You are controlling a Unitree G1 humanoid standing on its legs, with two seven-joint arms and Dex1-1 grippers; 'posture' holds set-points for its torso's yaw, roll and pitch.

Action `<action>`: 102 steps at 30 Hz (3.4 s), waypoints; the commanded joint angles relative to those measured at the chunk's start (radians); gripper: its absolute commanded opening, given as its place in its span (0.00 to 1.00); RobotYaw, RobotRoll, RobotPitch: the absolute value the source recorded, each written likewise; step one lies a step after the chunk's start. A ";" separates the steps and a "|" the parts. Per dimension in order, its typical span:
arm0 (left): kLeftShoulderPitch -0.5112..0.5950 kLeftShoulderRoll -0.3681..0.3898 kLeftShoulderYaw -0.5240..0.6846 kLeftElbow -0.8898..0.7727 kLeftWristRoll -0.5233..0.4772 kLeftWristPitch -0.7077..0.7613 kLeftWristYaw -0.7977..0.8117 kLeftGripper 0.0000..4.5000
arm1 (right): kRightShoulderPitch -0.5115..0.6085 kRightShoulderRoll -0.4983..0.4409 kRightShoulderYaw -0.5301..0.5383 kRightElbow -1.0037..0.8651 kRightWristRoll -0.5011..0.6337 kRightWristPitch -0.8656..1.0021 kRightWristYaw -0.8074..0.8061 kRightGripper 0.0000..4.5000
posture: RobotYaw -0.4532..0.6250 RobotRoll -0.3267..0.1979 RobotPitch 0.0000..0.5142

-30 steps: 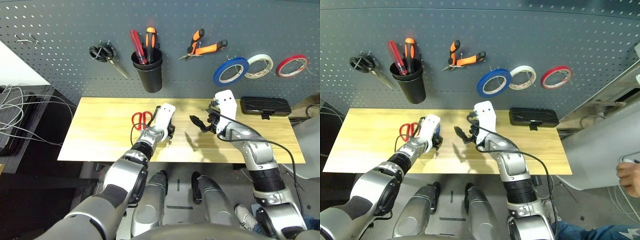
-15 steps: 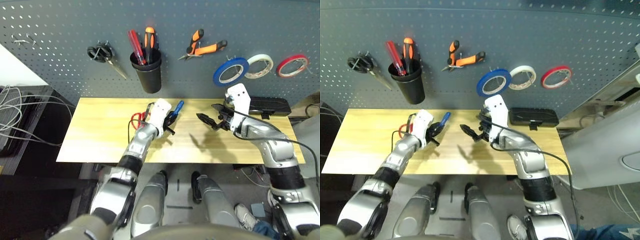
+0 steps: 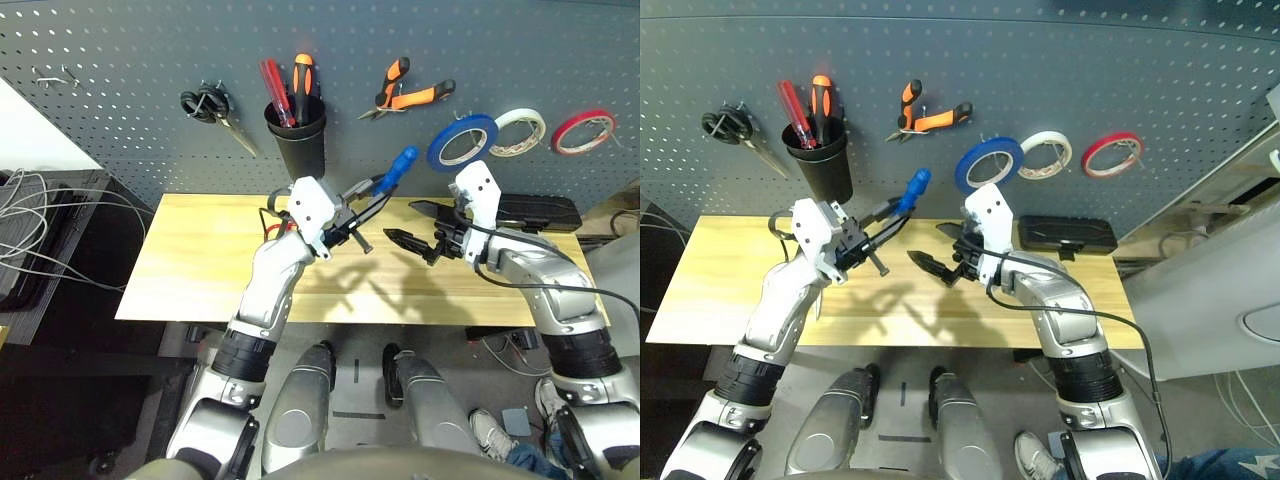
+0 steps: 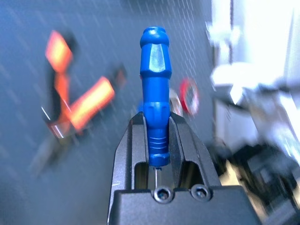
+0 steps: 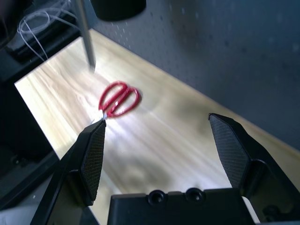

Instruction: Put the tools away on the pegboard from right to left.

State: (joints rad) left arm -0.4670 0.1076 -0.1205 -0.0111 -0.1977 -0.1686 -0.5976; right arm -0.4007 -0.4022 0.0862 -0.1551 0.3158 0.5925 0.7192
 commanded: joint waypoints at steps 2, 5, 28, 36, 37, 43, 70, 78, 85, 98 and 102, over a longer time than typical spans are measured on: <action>-0.110 -0.012 0.074 -0.049 -0.033 0.000 0.081 0.11 | -0.022 0.022 0.003 0.014 0.004 -0.062 0.004 1.00 | 0.50 0.62 0.45; -0.233 0.003 0.147 -0.044 -0.037 -0.008 0.154 0.11 | -0.032 0.033 0.024 0.021 -0.004 -0.098 0.017 1.00 | 0.51 0.62 0.45; -0.293 0.068 0.219 0.247 0.019 -0.053 0.270 0.11 | -0.107 0.108 0.050 0.087 -0.024 -0.247 0.008 1.00 | 0.51 0.62 0.45; -0.287 0.046 0.236 0.217 -0.038 -0.029 0.277 0.19 | -0.107 0.098 0.042 0.092 -0.025 -0.242 -0.002 1.00 | 0.51 0.62 0.44; -0.283 0.047 0.235 0.210 -0.037 -0.037 0.274 0.27 | -0.106 0.097 0.041 0.093 -0.025 -0.243 -0.003 1.00 | 0.51 0.62 0.44; -0.214 0.064 0.145 0.067 0.037 -0.190 0.203 0.72 | -0.090 0.081 0.033 0.096 -0.027 -0.242 -0.011 1.00 | 0.51 0.62 0.44; 0.043 0.083 -0.123 0.173 0.205 -0.058 0.091 0.99 | 0.009 0.002 0.046 0.262 -0.211 -0.072 -0.197 1.00 | 0.50 0.62 0.47; -0.051 0.133 -0.085 0.124 0.346 -0.136 0.211 0.99 | -0.008 0.012 0.042 0.237 -0.199 -0.061 -0.188 1.00 | 0.50 0.62 0.47; -0.147 0.182 -0.025 0.101 0.423 -0.154 0.310 0.99 | -0.087 0.159 -0.099 0.206 -0.056 0.077 -0.276 1.00 | 0.51 0.62 0.47; -0.228 0.265 -0.034 0.115 0.526 -0.136 0.327 0.99 | -0.123 0.209 -0.094 0.166 -0.023 0.136 -0.287 1.00 | 0.52 0.62 0.46; -0.217 0.254 -0.022 0.101 0.495 -0.143 0.333 0.99 | -0.122 0.201 -0.080 0.166 -0.031 0.125 -0.273 1.00 | 0.52 0.62 0.45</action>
State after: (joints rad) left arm -0.6943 0.3648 -0.1477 0.1056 0.3094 -0.3068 -0.2687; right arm -0.5280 -0.1972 -0.0119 0.0203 0.2793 0.7158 0.4370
